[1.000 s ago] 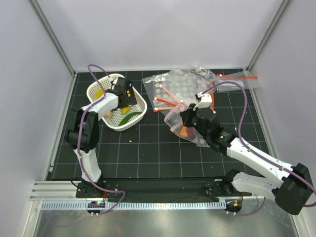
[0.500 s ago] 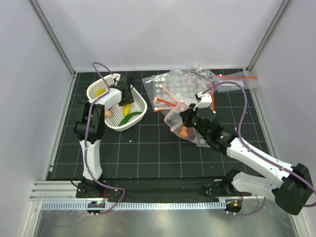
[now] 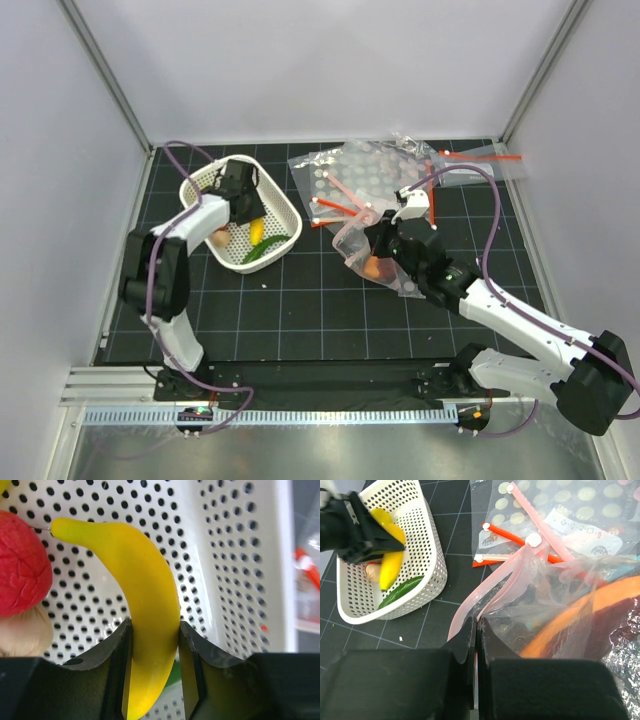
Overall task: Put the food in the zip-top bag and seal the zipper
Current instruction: Pick up the fake fruit from the bin, then place the fake fruit in the zipper food storage bag.
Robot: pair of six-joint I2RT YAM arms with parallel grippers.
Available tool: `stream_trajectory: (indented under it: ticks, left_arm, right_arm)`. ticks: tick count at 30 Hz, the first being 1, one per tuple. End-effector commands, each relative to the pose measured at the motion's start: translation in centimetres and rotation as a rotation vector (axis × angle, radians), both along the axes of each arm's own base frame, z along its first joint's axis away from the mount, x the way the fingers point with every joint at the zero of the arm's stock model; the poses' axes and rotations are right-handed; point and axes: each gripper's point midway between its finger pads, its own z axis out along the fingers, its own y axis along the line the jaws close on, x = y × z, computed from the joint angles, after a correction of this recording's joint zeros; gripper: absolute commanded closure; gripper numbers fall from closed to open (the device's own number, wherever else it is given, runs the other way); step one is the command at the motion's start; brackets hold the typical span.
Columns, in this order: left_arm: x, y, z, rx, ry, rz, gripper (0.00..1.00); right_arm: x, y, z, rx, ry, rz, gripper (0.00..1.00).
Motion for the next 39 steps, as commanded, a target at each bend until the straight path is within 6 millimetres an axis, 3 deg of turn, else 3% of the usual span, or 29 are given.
stream_trajectory:
  ticks: [1, 9, 11, 12, 13, 14, 17, 18, 22, 26, 34, 39]
  left_arm:
    - [0.1, -1.6, 8.2, -0.148, -0.233, -0.008, 1.00]
    - [-5.0, -6.1, 16.3, -0.222, -0.435, -0.142, 1.00]
    - [-6.1, -7.5, 17.7, -0.244, -0.490, -0.187, 1.00]
    - [-7.3, -8.9, 17.5, -0.240, -0.499, -0.233, 1.00]
    - [-8.0, -9.3, 19.6, -0.259, -0.567, -0.250, 1.00]
    - [-9.1, -10.3, 19.4, -0.256, -0.578, -0.288, 1.00]
    - [-10.4, -10.6, 22.3, -0.278, -0.712, -0.305, 1.00]
    - [-10.9, -10.9, 21.8, -0.290, -0.710, -0.325, 1.00]
    - [-12.4, -12.7, 24.4, -0.416, -0.821, -0.418, 1.00]
    - [-13.9, -14.4, 25.2, -0.479, -0.871, -0.505, 1.00]
    - [-14.9, -14.9, 27.1, -0.533, -0.961, -0.509, 1.00]
    - [-16.1, -17.3, 27.4, -0.541, -0.992, -0.588, 1.00]
  right_arm:
    - [0.8, 0.4, 3.3, 0.052, -0.081, -0.003, 0.99]
    - [0.8, 0.5, 3.3, 0.041, -0.082, 0.009, 0.99]
    - [0.4, 1.3, 3.5, 0.055, -0.084, 0.056, 0.99]
    - [0.2, 1.7, 3.6, 0.063, -0.083, 0.081, 0.99]
    - [0.1, 2.1, 3.9, 0.075, -0.084, 0.102, 0.99]
    - [-0.2, 2.6, 3.9, 0.093, -0.072, 0.123, 0.99]
    - [-1.1, 4.5, 4.1, 0.136, -0.044, 0.221, 0.99]
    - [-1.6, 5.2, 4.2, 0.159, -0.029, 0.258, 0.99]
    - [-3.1, 7.1, 5.2, 0.229, -0.056, 0.376, 0.99]
    - [-4.0, 7.4, 6.5, 0.260, -0.090, 0.423, 0.99]
    - [-6.2, 7.9, 9.1, 0.366, -0.128, 0.516, 0.99]
    - [-7.0, 7.5, 10.3, 0.407, -0.168, 0.532, 0.99]
